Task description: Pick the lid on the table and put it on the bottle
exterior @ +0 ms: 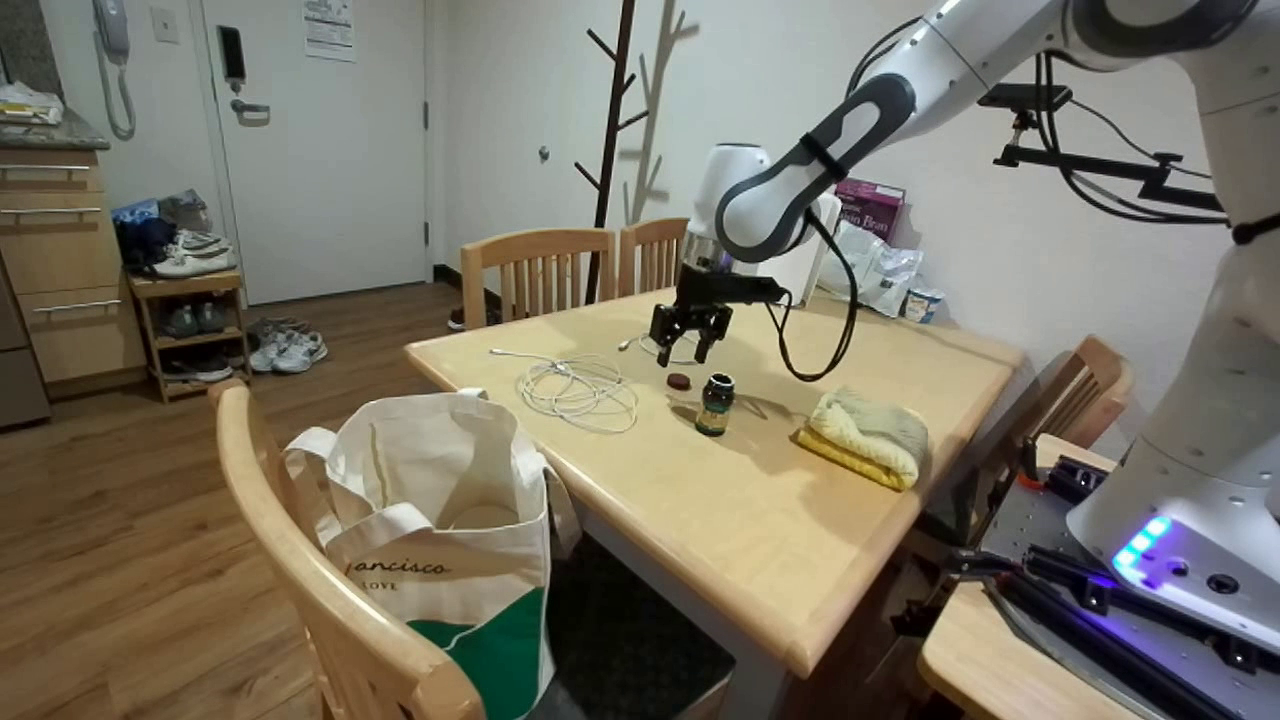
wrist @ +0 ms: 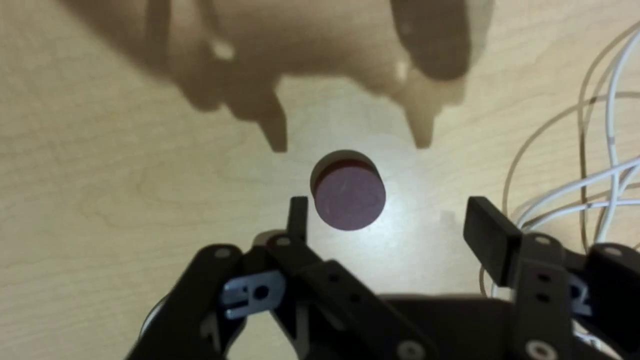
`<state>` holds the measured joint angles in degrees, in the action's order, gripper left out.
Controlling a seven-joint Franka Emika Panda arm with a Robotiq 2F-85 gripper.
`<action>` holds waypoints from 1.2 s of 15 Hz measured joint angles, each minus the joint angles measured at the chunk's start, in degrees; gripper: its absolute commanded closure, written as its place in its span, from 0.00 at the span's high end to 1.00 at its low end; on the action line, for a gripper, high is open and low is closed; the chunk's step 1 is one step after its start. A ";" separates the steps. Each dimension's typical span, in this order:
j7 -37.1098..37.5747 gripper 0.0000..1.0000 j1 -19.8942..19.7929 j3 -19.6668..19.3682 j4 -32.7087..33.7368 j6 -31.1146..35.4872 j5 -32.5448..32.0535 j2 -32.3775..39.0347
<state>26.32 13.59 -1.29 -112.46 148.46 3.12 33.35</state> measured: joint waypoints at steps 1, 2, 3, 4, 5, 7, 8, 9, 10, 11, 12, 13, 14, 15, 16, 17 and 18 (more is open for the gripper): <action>0.00 1.00 0.15 0.00 -0.18 0.00 0.00 0.17; 0.00 1.00 0.25 0.02 -0.35 0.00 0.00 0.33; -0.02 1.00 0.31 0.03 -0.43 0.07 -0.07 0.51; -0.09 1.00 0.34 0.03 -0.44 0.28 -0.24 0.71; -0.32 0.75 0.35 0.03 -0.44 0.61 -0.33 0.92; -1.14 0.67 0.33 0.05 -0.43 1.15 -0.33 1.30; -1.37 0.60 0.32 0.05 -0.43 1.23 -0.33 1.44; -1.41 0.53 0.32 0.05 -0.43 1.23 -0.33 1.56; -1.44 0.47 0.32 0.05 -0.43 1.23 -0.33 1.66; -1.48 0.39 0.32 0.05 -0.43 1.23 -0.33 1.76; -1.52 0.33 0.32 0.05 -0.43 1.23 -0.33 1.86; -1.55 0.27 0.32 0.05 -0.43 1.24 -0.33 1.97; -1.65 0.70 0.32 0.04 -0.43 1.24 -0.34 2.09; -1.68 0.66 0.36 -0.05 -0.43 1.24 -0.37 2.23; -1.68 0.67 0.40 -0.21 -0.43 1.24 -0.42 2.36; -1.68 0.72 0.42 -0.34 -0.43 1.24 -0.44 2.47; -1.68 0.77 0.41 -0.41 -0.43 1.24 -0.44 2.55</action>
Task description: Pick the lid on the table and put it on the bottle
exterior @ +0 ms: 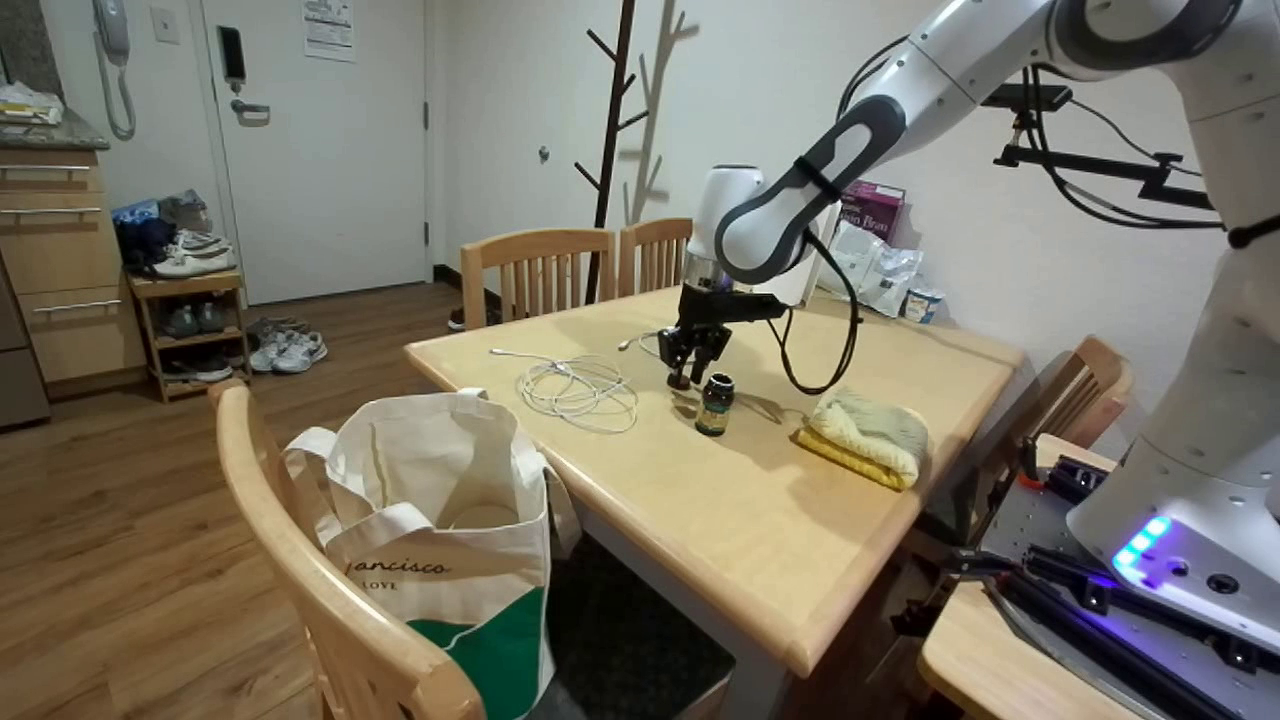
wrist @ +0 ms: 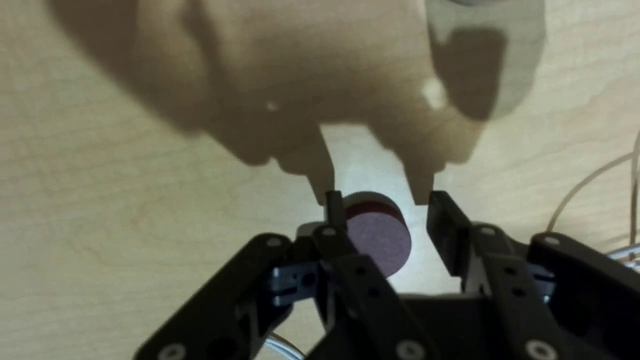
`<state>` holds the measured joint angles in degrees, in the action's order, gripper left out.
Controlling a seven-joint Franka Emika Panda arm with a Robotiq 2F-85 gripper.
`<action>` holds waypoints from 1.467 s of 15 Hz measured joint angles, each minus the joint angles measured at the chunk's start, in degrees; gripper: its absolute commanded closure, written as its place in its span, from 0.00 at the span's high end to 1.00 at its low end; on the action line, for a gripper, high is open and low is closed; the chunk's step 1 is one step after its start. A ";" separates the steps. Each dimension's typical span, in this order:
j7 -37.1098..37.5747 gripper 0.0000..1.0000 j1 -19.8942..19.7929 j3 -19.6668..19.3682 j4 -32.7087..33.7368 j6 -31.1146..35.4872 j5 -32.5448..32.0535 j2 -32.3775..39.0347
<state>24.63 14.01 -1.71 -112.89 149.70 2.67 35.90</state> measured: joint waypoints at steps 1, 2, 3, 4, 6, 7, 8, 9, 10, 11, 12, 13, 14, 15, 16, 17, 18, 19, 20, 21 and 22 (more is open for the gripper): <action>0.00 0.84 0.00 -0.05 0.00 0.02 0.00 0.06; 0.00 0.90 0.00 -0.07 0.00 0.02 0.00 0.10; 0.00 0.98 0.00 -0.08 0.00 0.02 0.00 0.12; 0.00 0.98 0.00 -0.08 0.00 0.02 0.00 0.14; -0.06 1.00 0.00 -0.08 0.00 0.08 0.00 0.18; -0.17 1.00 0.00 -0.08 0.00 0.24 0.00 0.22; -0.41 1.00 0.00 -0.07 0.00 0.59 0.00 0.28; -0.85 1.00 0.00 -0.03 0.00 1.29 0.00 0.39; -1.39 1.00 0.00 0.01 0.00 2.08 0.00 0.55; -1.99 1.00 0.00 0.06 0.00 2.88 0.00 0.74; -2.48 1.00 -0.03 0.15 0.02 3.63 0.00 0.99; -2.94 1.00 -0.06 0.23 0.10 4.10 0.00 1.28; -3.31 0.75 -0.08 0.30 0.19 4.42 0.00 1.58; -3.72 0.74 -0.09 0.35 0.27 4.68 0.00 1.84; -4.06 0.67 -0.09 0.36 0.34 4.79 0.00 2.02; -4.21 0.60 -0.09 0.36 0.39 4.84 0.00 2.11; -4.26 0.54 -0.10 0.36 0.40 4.85 0.00 2.14; -4.28 0.47 -0.09 0.36 0.41 4.86 0.00 2.14; -4.29 0.39 -0.09 0.36 0.42 4.86 0.00 2.14; -4.30 0.33 -0.10 0.36 0.43 4.87 0.00 2.14; -4.30 0.28 -0.10 0.35 0.44 4.87 0.00 2.14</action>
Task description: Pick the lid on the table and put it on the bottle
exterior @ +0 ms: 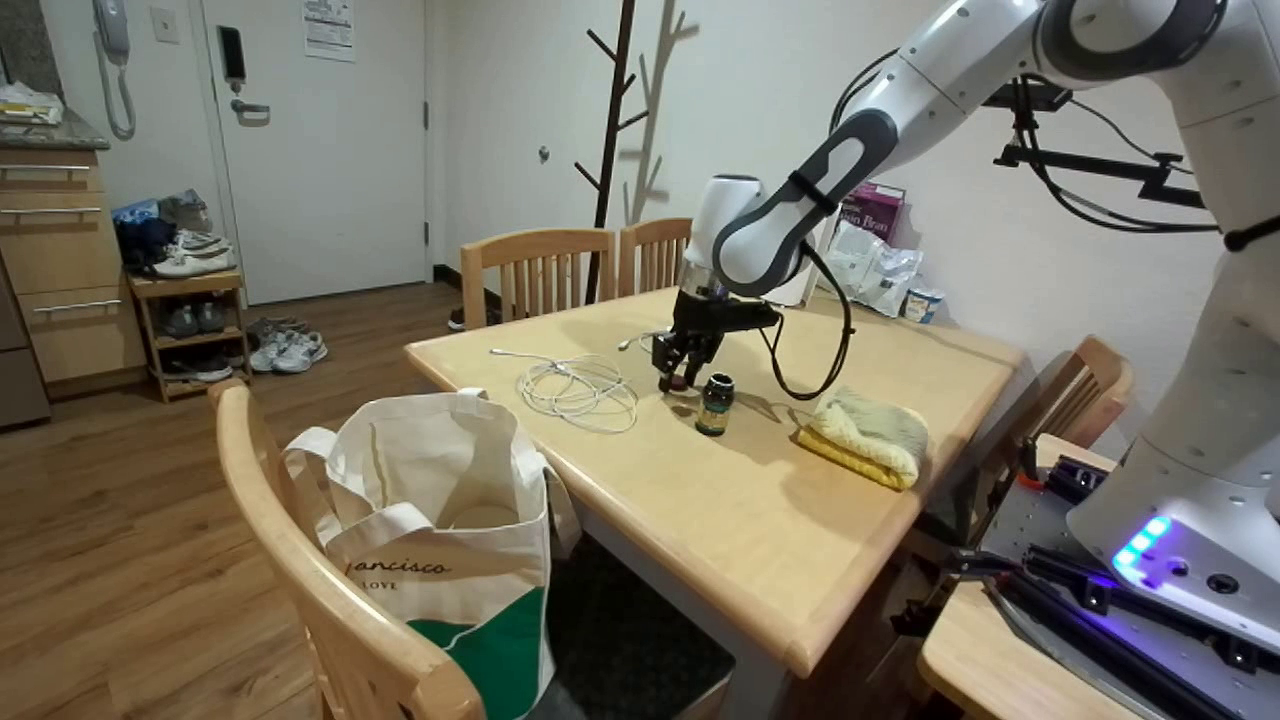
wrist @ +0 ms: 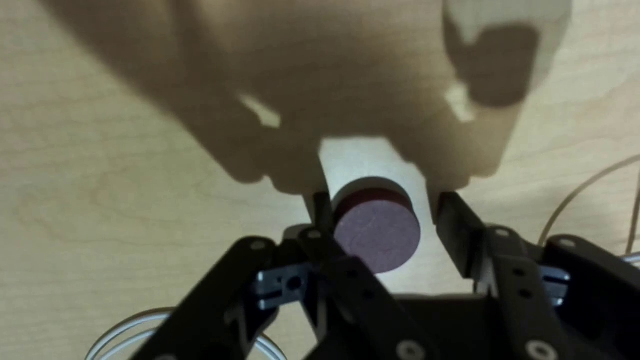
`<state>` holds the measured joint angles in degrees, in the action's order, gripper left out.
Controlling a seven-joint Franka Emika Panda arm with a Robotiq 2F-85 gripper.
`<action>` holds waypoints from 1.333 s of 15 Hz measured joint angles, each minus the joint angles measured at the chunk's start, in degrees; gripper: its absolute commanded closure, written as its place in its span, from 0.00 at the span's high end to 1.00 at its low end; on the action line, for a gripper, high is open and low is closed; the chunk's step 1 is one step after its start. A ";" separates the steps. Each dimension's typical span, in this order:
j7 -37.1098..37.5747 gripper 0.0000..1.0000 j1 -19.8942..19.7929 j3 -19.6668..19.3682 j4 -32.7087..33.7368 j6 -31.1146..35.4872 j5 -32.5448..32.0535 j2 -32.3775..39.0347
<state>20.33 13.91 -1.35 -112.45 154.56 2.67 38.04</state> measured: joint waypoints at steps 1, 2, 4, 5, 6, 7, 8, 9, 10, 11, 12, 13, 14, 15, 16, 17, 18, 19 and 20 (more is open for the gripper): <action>0.00 0.21 -0.01 -0.10 0.02 0.00 0.00 -0.04; 0.00 0.18 -0.06 -0.22 0.01 -0.01 0.00 -0.10; 0.00 0.18 -0.13 -0.22 0.08 -0.01 0.00 -0.19; 0.00 0.18 -0.13 -0.22 0.08 -0.01 0.00 -0.28; 0.00 0.18 -0.13 -0.22 0.06 -0.01 0.00 -0.54; 0.00 0.18 -0.11 -0.26 0.02 -0.01 0.00 -0.96; 0.00 0.18 -0.07 -0.35 -0.11 -0.02 -0.06 -1.62; 0.00 0.18 0.01 -0.47 -0.39 -0.05 -0.25 -2.44; 0.00 0.18 0.15 -0.64 -0.74 -0.13 -0.66 -3.41; 0.00 0.18 0.40 -0.88 -1.24 -0.29 -1.17 -4.53; 0.00 0.18 0.69 -1.07 -1.87 -0.49 -1.64 -5.74; 0.00 0.18 0.91 -1.10 -2.62 -0.93 -2.18 -7.06; 0.00 0.18 1.07 -0.96 -3.47 -1.66 -2.32 -8.51; -0.50 0.18 1.02 -0.43 -4.46 -2.31 -2.31 -10.04; -1.12 0.18 0.91 0.33 -5.55 -2.91 -2.30 -11.60; -1.68 0.18 0.88 1.11 -6.84 -3.71 -2.30 -13.33; -1.92 0.18 0.91 1.80 -8.18 -4.52 -2.31 -15.03; -1.97 0.18 1.00 2.42 -9.61 -5.46 -2.31 -16.78; -1.97 0.18 1.16 2.88 -11.04 -6.55 -2.34 -18.51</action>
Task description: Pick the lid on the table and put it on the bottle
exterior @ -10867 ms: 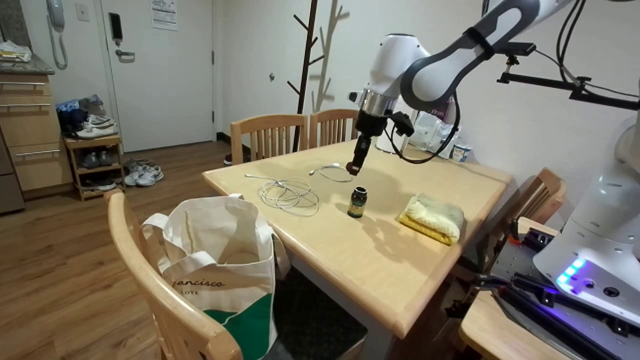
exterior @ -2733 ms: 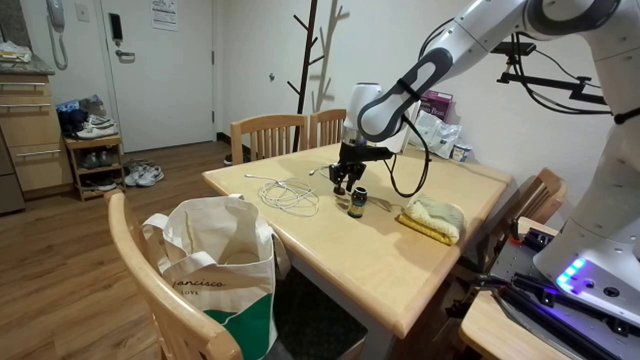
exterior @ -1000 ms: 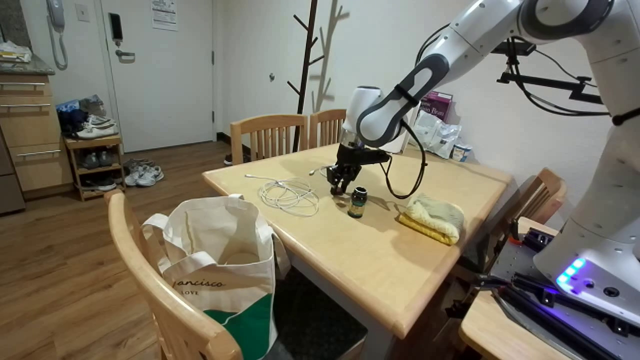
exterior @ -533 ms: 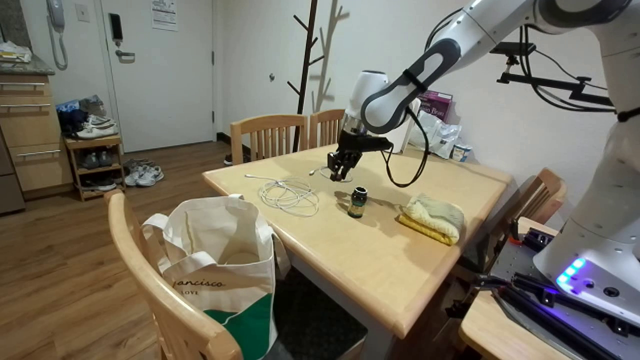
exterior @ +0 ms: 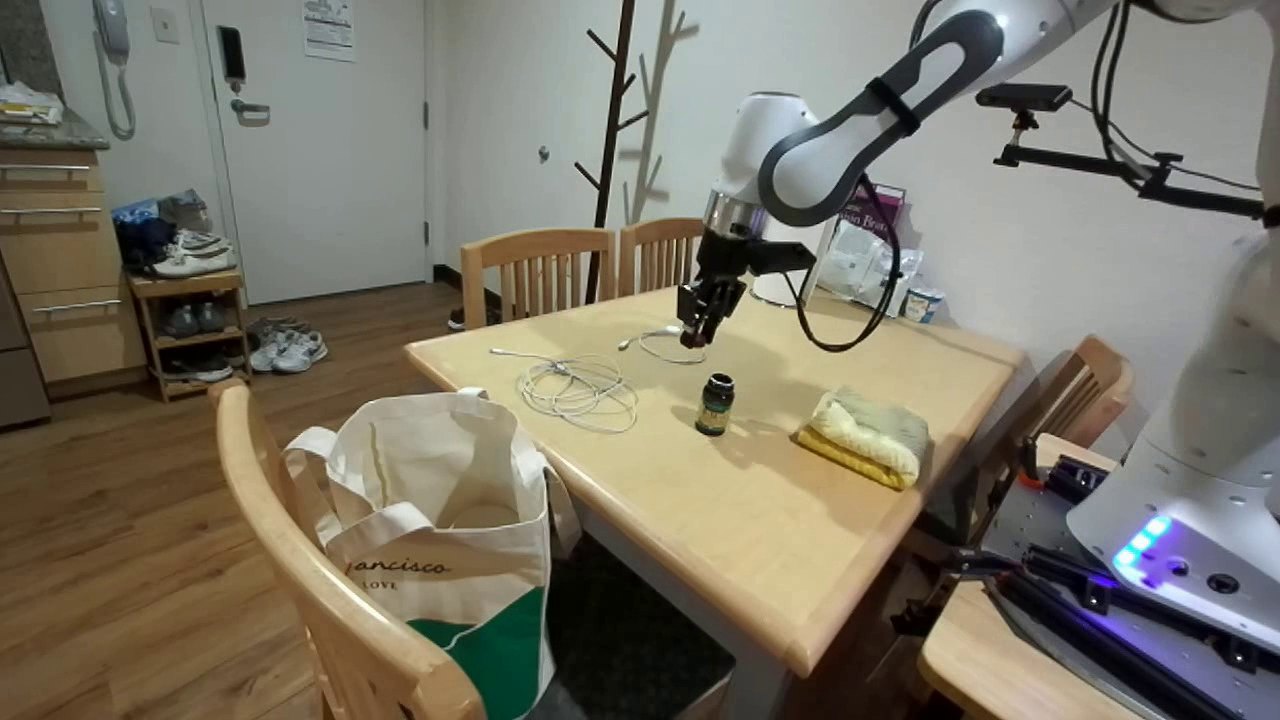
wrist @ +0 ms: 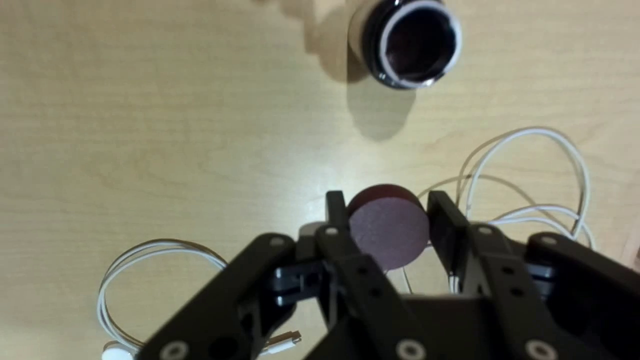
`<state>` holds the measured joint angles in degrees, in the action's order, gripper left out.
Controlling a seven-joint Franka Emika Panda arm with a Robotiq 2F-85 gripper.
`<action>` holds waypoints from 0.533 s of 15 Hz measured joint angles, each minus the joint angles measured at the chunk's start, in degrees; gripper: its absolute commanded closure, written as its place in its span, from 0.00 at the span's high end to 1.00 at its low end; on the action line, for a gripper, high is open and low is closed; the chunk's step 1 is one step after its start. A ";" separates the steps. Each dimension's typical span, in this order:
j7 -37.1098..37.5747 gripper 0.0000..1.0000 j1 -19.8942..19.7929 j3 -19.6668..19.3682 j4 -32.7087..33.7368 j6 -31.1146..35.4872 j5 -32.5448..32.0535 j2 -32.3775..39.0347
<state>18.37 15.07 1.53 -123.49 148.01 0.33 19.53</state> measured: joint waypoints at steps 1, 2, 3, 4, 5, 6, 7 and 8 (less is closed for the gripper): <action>0.00 0.18 0.14 0.44 -1.53 -1.10 -0.06 -1.75; 0.00 0.18 0.20 0.83 -2.95 -2.04 -0.11 -3.29; 0.04 0.18 0.22 1.22 -4.45 -2.72 -0.12 -4.80; 0.05 0.18 0.21 1.60 -5.85 -3.29 -0.12 -6.14; 0.08 0.18 0.21 2.01 -7.18 -3.73 -0.12 -7.34; 0.10 0.18 0.21 2.44 -8.40 -3.87 -0.12 -8.36; 0.22 0.18 0.22 2.92 -9.53 -3.87 -0.13 -9.28; 0.25 0.18 0.22 3.41 -10.44 -3.87 -0.13 -10.00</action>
<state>18.61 15.29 4.94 -133.93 144.15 0.20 9.53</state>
